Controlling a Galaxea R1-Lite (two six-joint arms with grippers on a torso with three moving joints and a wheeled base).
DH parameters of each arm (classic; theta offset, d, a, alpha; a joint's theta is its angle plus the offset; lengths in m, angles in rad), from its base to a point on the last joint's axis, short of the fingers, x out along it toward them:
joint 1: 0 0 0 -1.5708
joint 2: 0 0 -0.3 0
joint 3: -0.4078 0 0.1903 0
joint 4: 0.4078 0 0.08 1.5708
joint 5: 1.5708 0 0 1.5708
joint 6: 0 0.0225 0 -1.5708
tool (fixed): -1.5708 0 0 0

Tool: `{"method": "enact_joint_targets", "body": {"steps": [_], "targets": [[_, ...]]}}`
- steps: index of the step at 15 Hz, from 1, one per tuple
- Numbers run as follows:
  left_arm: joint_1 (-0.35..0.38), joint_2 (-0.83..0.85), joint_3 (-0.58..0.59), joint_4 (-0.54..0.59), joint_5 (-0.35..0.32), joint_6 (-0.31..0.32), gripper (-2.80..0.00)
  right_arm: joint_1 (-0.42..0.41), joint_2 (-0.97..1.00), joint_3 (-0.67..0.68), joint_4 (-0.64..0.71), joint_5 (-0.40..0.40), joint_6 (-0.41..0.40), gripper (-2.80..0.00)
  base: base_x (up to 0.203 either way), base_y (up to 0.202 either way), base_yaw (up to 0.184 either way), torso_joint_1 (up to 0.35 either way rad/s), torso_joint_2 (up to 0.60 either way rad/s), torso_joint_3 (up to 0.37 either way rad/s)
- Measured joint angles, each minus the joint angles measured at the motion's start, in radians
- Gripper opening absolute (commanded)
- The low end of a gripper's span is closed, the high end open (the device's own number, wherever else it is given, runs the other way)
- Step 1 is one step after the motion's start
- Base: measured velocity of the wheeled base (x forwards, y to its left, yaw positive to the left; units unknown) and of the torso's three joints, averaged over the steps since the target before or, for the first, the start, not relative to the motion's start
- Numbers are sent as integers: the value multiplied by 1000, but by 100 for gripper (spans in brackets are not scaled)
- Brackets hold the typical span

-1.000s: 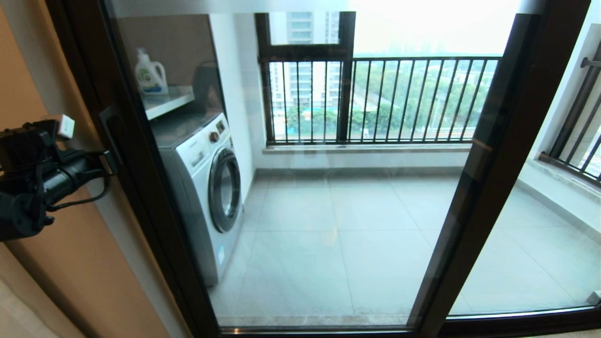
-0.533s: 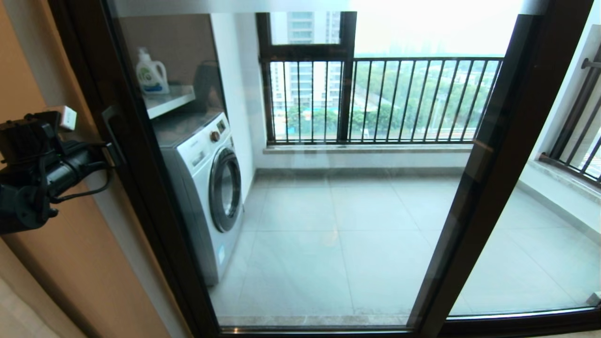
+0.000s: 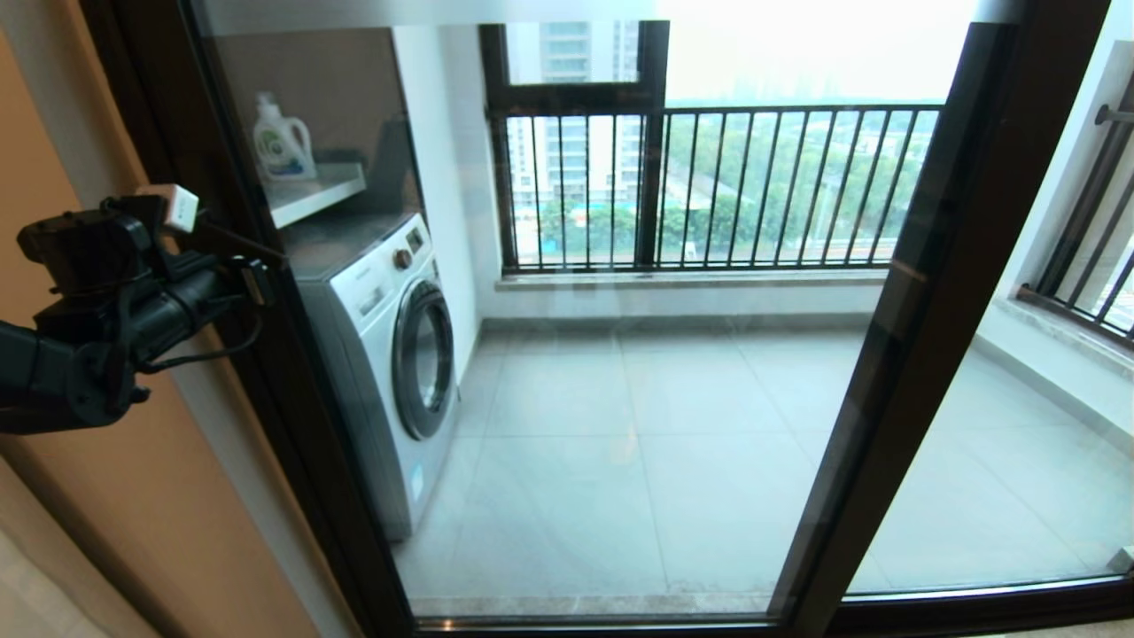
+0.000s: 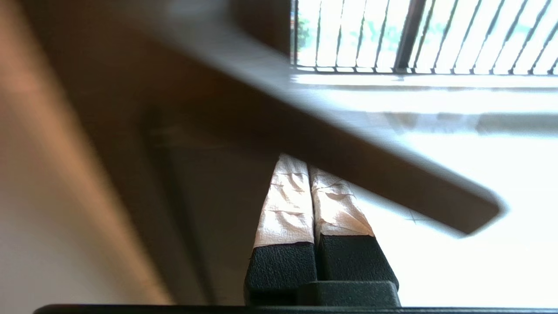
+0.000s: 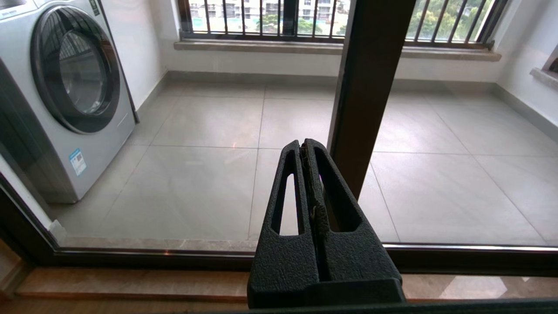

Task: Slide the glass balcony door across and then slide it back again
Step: Close the slid door

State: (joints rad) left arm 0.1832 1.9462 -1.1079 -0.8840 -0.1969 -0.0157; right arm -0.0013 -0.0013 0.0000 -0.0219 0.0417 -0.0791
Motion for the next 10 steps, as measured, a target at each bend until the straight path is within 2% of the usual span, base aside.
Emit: {"method": "enact_joint_targets", "body": {"steps": [10], "targets": [[-32, -29, -25, 12, 7, 6, -280, 0, 0, 0, 0, 1, -1, -280, 0, 0, 0, 0, 0, 0]]}}
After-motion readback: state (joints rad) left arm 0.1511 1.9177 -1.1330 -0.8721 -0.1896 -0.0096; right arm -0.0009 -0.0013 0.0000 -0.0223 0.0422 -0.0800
